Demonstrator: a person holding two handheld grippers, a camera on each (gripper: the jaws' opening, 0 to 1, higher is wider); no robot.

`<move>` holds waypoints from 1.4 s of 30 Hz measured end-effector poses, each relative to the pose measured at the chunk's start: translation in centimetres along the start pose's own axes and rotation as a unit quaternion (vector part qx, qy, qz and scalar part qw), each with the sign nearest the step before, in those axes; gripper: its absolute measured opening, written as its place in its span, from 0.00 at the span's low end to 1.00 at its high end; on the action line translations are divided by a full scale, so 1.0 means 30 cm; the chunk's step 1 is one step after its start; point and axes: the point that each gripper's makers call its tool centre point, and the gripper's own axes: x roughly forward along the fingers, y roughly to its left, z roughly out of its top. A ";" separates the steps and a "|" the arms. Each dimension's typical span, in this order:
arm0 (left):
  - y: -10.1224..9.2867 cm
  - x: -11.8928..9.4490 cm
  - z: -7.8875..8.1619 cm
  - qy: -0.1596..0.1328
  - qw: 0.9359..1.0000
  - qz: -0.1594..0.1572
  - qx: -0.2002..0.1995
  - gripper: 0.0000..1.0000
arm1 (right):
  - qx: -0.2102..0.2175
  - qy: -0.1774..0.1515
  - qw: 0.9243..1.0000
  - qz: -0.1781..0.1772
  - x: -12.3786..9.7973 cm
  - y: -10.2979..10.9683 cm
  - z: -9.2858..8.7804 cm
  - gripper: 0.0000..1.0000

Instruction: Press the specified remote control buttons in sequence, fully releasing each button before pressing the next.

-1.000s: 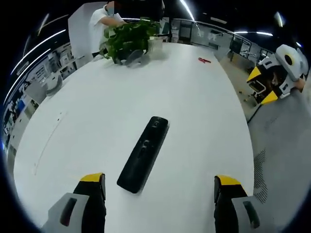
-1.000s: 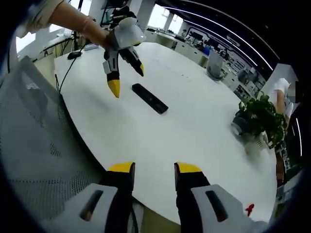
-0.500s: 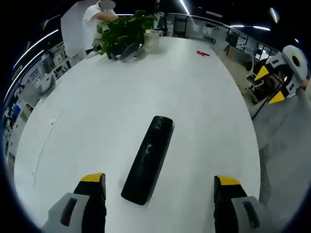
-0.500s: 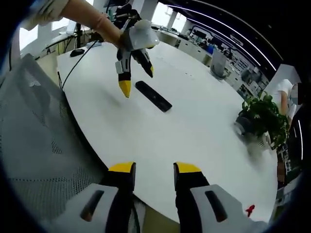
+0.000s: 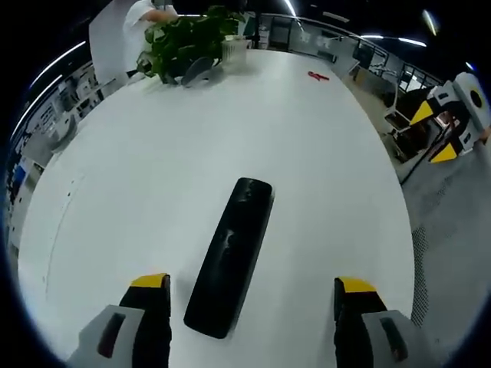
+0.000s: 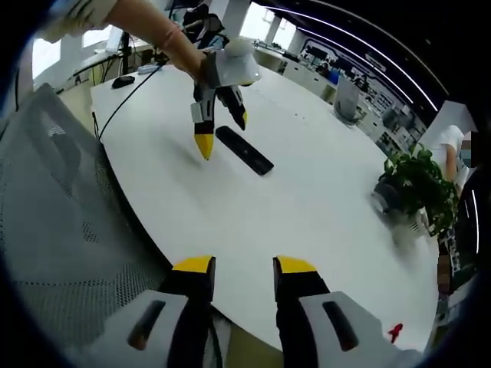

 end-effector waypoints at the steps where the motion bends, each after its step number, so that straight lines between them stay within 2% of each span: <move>1: -0.001 0.002 -0.001 0.001 1.000 -0.001 0.001 0.90 | 0.000 0.000 1.000 0.000 0.000 0.000 0.000 0.31; 7: -0.002 0.019 -0.007 0.008 1.000 -0.010 -0.002 0.87 | 0.002 0.001 1.000 0.000 0.000 0.000 -0.001 0.30; 12: 0.010 0.020 0.004 0.004 1.000 -0.005 -0.004 0.84 | 0.002 0.002 1.000 0.001 0.000 0.001 -0.002 0.30; 20: 0.044 0.026 0.010 0.009 1.000 0.016 0.017 0.72 | 0.000 0.006 1.000 0.004 0.002 0.004 -0.007 0.29; 24: 0.068 0.030 0.021 -0.001 1.000 0.021 -0.001 0.69 | -0.001 0.008 1.000 0.006 0.004 0.006 -0.008 0.29; 28: 0.082 0.029 0.030 -0.004 1.000 0.027 0.000 0.59 | -0.002 0.009 1.000 0.007 0.005 0.007 -0.010 0.29; 32: 0.092 0.024 0.046 -0.009 0.998 0.046 0.032 0.42 | -0.001 0.009 1.000 0.007 0.005 0.007 -0.010 0.28; 34: 0.082 0.026 0.045 -0.004 0.998 0.043 0.048 0.34 | -0.001 0.010 1.000 0.008 0.005 0.008 -0.012 0.28; 36: 0.074 0.029 0.047 -0.005 0.998 0.038 0.047 0.28 | -0.002 0.011 1.000 0.008 0.006 0.008 -0.012 0.27; 42: 0.070 0.028 0.046 -0.007 0.998 0.037 0.051 0.26 | -0.003 0.013 1.000 0.009 0.007 0.009 -0.014 0.27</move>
